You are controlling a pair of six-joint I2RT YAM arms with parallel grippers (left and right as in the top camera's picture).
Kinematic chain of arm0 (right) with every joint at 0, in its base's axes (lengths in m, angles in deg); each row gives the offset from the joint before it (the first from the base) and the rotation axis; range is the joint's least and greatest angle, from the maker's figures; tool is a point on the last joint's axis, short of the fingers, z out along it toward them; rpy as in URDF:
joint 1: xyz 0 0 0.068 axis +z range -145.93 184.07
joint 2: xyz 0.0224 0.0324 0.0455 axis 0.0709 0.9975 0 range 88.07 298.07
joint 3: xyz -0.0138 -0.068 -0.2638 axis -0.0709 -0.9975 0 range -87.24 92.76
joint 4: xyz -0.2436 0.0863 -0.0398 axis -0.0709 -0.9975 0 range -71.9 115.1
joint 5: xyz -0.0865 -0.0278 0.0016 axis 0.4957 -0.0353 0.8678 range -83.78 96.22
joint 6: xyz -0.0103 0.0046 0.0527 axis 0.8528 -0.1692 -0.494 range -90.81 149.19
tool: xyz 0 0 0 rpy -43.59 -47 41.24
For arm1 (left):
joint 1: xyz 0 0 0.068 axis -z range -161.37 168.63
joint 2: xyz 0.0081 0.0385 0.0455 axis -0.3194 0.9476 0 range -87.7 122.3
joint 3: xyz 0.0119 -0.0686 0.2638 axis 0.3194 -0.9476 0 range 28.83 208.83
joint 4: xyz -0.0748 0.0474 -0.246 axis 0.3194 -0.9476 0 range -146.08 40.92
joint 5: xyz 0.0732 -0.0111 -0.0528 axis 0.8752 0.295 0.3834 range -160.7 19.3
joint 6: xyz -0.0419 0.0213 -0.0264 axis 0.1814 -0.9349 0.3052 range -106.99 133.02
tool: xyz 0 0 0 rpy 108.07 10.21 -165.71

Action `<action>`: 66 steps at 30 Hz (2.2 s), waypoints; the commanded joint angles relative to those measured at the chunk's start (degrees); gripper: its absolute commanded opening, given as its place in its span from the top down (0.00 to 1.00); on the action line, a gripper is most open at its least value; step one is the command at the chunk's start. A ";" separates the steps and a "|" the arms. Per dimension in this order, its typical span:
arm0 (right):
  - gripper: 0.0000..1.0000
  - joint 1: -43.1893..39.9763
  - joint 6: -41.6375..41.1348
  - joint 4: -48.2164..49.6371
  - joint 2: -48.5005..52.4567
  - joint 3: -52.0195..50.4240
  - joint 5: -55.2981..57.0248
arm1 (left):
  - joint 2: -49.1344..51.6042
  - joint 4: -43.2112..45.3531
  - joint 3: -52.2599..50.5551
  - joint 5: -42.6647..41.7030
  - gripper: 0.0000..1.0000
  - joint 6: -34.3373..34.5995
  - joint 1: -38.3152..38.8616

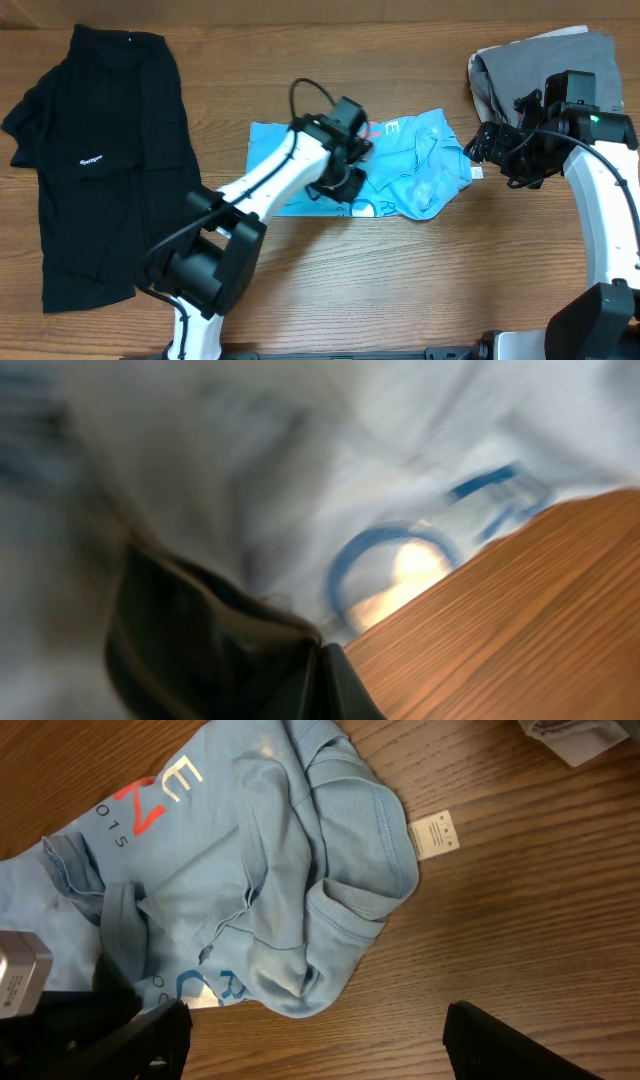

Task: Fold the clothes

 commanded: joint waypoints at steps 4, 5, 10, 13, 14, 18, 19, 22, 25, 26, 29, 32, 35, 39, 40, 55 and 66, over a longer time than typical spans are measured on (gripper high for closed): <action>0.15 0.33 0.46 -0.24 0.07 -0.22 0.55 | 0.31 7.04 -0.44 -2.36 0.86 5.03 6.32; 0.15 0.31 0.46 -0.31 0.07 -0.22 0.55 | 0.31 7.06 -0.44 -2.36 0.82 5.05 6.67; 0.15 0.33 0.46 -0.33 0.07 -0.22 0.55 | 0.22 2.75 1.57 -2.47 0.54 6.14 5.73; 0.15 0.33 0.46 -0.33 0.07 -0.22 0.55 | -0.02 -0.20 4.74 -1.73 0.54 8.52 2.99; 0.15 0.33 0.46 -0.33 0.07 -0.24 0.55 | -0.04 -0.63 6.10 -1.70 0.52 9.20 1.44; 0.15 0.33 0.46 -0.31 0.07 -0.22 0.55 | -0.04 0.68 8.94 -1.33 0.44 10.91 -5.03; 0.15 0.33 0.46 -0.22 0.07 -0.22 0.57 | -0.02 1.79 8.94 -0.52 0.43 11.85 -6.80; 0.15 0.33 0.46 -0.04 0.07 -0.22 0.57 | 0.37 4.48 8.90 2.27 0.47 12.57 -10.29; 0.15 0.33 0.46 0.13 0.07 -0.22 0.57 | 1.22 6.93 8.90 3.17 0.49 12.55 -12.39; 0.15 0.33 0.46 0.17 0.07 -0.22 0.57 | 1.99 7.96 8.90 4.02 0.49 12.57 -12.48; 0.15 0.33 0.46 0.15 0.07 -0.22 0.57 | 3.32 9.25 8.90 4.13 0.50 12.57 -12.46; 0.15 0.31 0.46 0.13 0.07 -0.22 0.59 | 6.21 10.08 8.90 5.62 0.53 14.47 -12.35; 0.14 0.31 0.46 0.15 0.07 -0.22 0.61 | 7.93 10.73 8.90 5.64 0.53 14.49 -12.35; 0.14 0.33 0.46 0.44 0.07 -0.22 0.61 | 8.76 12.96 8.90 5.62 0.66 15.06 -12.35; 0.12 0.31 0.46 0.52 0.07 -0.22 0.61 | 8.76 13.51 8.90 5.60 0.73 15.37 -12.35; 0.12 0.33 0.46 0.31 0.07 -0.22 0.57 | 8.76 24.92 8.90 4.42 0.86 16.90 -6.78; 0.11 0.33 4.50 4.55 1.64 -0.33 0.57 | 6.08 4.22 15.56 5.44 0.00 14.84 -12.31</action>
